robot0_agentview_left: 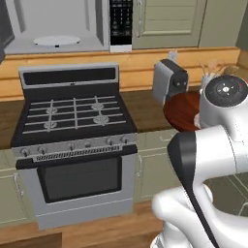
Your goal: Pick the garlic from the sink and place it in the bowl. Then pick the bowl and place it in the microwave. Then close the microwave door and press the start button.
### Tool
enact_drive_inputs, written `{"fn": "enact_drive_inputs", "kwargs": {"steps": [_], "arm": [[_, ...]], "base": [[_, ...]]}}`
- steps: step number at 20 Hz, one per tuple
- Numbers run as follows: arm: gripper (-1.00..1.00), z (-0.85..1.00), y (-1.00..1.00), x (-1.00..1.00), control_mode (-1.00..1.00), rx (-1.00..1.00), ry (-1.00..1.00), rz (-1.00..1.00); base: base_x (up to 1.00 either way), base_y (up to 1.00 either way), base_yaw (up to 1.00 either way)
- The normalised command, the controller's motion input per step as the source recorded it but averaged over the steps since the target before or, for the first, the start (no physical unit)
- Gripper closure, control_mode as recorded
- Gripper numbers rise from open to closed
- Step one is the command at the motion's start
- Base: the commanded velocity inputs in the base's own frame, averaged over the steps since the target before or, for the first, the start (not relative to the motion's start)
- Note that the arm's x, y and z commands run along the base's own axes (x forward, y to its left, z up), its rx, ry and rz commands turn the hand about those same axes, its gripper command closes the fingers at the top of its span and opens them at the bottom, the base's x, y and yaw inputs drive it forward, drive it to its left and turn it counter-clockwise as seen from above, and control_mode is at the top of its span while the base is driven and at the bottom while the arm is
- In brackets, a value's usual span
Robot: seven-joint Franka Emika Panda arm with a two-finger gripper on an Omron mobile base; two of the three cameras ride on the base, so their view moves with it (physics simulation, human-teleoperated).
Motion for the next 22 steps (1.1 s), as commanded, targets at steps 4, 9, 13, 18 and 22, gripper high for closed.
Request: {"fn": "enact_drive_inputs", "kwargs": {"steps": [4, 9, 13, 18, 22], "arm": [[1.00, 0.00, 0.00, 0.00, 1.00, 0.00, 0.00, 0.00], [1.00, 0.00, 0.00, 0.00, 1.00, 0.00, 0.00, 0.00], [1.00, 0.00, 0.00, 0.00, 1.00, 0.00, 0.00, 0.00], [1.00, 0.00, 0.00, 0.00, 1.00, 0.00, 0.00, 0.00], [1.00, 0.00, 0.00, 0.00, 1.00, 0.00, 0.00, 0.00]], "base": [[0.86, 0.72, -0.07], [0.32, 0.80, 0.00], [0.26, 0.49, 0.00], [0.35, 0.09, 0.00], [0.41, 0.00, 0.00]]}}
